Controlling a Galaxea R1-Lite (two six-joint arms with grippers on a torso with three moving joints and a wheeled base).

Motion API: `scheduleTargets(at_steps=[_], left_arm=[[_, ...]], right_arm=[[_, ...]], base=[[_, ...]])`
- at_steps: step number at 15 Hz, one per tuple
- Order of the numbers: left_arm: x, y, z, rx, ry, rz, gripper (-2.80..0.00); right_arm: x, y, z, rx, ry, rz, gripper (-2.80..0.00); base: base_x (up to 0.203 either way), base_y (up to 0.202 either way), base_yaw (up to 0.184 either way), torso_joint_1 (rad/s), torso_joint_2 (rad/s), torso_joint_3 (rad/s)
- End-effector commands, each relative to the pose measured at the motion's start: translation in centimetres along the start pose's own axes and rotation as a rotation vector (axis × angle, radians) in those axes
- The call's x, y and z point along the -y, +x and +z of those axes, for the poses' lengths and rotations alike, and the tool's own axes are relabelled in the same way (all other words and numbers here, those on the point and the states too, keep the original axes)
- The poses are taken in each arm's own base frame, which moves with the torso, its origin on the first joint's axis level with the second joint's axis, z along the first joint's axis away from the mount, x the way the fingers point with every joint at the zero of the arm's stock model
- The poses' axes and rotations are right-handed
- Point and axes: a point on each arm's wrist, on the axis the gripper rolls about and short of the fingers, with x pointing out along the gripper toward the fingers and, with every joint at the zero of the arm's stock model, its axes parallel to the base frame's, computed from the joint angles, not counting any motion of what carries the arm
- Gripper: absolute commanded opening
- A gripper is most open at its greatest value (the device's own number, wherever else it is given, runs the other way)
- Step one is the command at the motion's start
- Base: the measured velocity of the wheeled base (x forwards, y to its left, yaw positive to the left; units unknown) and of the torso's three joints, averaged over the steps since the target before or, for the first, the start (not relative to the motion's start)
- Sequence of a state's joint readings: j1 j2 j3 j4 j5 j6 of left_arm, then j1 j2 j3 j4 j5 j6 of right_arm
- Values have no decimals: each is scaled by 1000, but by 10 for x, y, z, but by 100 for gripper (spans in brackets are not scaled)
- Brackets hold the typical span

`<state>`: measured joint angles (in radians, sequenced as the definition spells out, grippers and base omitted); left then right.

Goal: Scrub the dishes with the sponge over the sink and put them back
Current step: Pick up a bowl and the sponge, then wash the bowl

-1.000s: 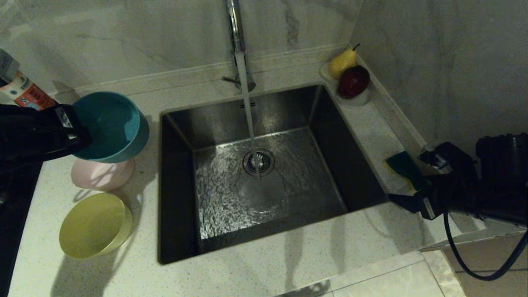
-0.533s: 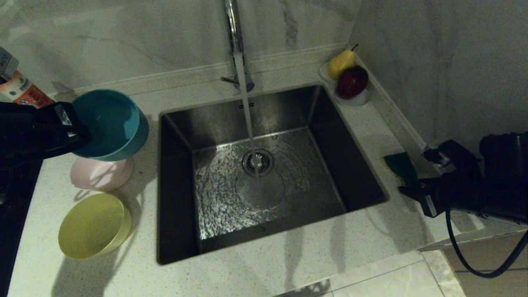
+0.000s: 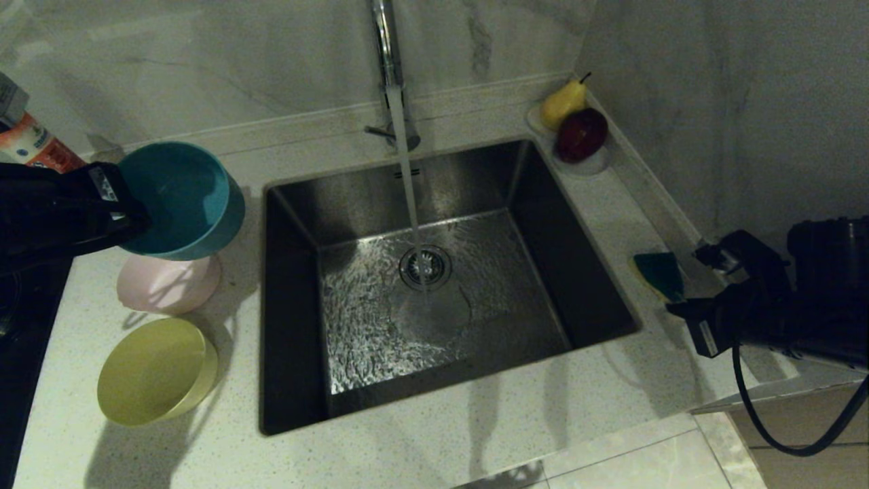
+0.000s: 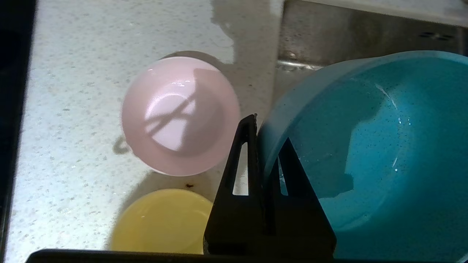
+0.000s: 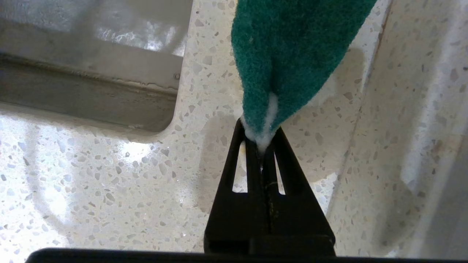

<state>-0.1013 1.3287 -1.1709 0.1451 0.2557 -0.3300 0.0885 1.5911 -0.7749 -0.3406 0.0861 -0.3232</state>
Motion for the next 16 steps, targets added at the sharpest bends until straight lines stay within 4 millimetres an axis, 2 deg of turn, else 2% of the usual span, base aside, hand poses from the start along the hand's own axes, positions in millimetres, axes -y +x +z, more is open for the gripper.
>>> scheduleTargets(at_steps=[1, 4, 7, 9, 13, 16], left_arm=[[0, 1, 0, -1, -3, 2, -280], [0, 1, 0, 0, -3, 4, -280], [1, 5, -2, -14, 1, 8, -280], [3, 14, -4, -30, 5, 8, -280], [26, 30, -17, -82, 32, -54, -280], [61, 57, -38, -108, 55, -104, -280]], right_arm=[[1, -7, 5, 27, -4, -4, -280], [2, -32, 18, 68, -3, 6, -280], [-3, -68, 30, 77, 10, 67, -280], [-13, -93, 40, 127, 62, 137, -280], [-35, -130, 49, 141, 89, 270, -280], [-51, -153, 58, 187, 167, 382, -280]], base=[[0, 0, 0, 0, 0, 0], [0, 0, 0, 0, 0, 0], [0, 0, 0, 0, 0, 0], [0, 0, 0, 0, 0, 0], [0, 0, 0, 0, 0, 0], [0, 0, 0, 0, 0, 0]])
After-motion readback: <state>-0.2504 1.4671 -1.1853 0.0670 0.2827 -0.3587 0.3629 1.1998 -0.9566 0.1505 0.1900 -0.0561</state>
